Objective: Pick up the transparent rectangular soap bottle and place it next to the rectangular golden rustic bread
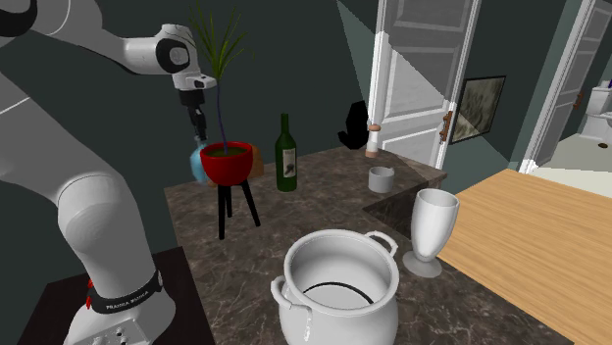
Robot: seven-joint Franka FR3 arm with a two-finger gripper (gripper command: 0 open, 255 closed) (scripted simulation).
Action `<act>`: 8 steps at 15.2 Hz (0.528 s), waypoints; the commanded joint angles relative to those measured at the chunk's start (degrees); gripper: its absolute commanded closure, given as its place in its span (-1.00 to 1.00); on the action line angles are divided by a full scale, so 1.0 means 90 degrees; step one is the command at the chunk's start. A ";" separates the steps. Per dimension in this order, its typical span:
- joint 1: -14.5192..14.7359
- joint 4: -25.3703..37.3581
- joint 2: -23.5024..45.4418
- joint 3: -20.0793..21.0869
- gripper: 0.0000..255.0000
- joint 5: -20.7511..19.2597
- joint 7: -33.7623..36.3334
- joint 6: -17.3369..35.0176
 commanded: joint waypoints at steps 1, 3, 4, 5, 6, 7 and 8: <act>0.0010 -0.0151 0.0020 0.0047 1.00 0.0023 0.0004 0.0178; 0.0005 -0.0281 0.0072 0.0104 1.00 0.0028 0.0013 0.0359; 0.0002 -0.0345 0.0101 0.0134 1.00 0.0029 0.0018 0.0450; -0.0003 -0.0407 0.0132 0.0164 1.00 0.0030 0.0025 0.0542; -0.0008 -0.0469 0.0165 0.0195 1.00 0.0029 0.0032 0.0635; -0.0014 -0.0528 0.0199 0.0227 1.00 0.0027 0.0040 0.0728; -0.0022 -0.0587 0.0236 0.0260 1.00 0.0023 0.0050 0.0821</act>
